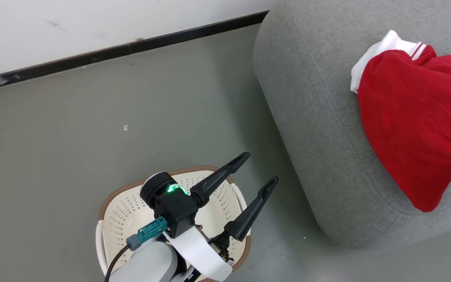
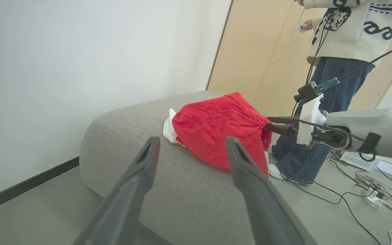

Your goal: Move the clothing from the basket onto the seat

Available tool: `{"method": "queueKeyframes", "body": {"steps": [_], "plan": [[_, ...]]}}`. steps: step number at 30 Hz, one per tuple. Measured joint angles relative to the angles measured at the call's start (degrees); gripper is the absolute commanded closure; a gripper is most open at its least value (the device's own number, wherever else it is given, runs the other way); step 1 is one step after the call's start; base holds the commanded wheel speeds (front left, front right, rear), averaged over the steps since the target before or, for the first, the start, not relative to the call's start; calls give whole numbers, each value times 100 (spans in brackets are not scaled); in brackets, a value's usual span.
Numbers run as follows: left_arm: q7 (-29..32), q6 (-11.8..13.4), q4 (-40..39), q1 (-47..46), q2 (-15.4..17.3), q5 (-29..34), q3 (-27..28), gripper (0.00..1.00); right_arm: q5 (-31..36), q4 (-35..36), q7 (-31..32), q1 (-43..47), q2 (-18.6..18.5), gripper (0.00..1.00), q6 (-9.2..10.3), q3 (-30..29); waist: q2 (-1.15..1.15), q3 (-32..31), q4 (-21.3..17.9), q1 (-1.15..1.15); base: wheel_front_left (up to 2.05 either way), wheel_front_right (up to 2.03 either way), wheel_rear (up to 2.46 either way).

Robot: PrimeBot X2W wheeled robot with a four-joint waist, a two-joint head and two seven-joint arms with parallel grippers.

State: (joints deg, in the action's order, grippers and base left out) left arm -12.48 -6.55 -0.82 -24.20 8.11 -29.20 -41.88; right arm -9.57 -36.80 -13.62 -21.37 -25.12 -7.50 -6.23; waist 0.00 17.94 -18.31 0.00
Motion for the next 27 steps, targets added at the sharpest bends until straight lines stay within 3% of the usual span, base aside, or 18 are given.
{"method": "queueKeyframes", "body": {"steps": [15,27], "plan": [[-74,0,64,3,68,-40,103,0,-556,530,97,566,-411,0,0,156,0,-148,-409,0,0,0,0],[-80,10,62,9,62,-44,134,0,-812,1079,358,577,-392,0,0,732,0,-185,-448,0,0,0,0]]}}
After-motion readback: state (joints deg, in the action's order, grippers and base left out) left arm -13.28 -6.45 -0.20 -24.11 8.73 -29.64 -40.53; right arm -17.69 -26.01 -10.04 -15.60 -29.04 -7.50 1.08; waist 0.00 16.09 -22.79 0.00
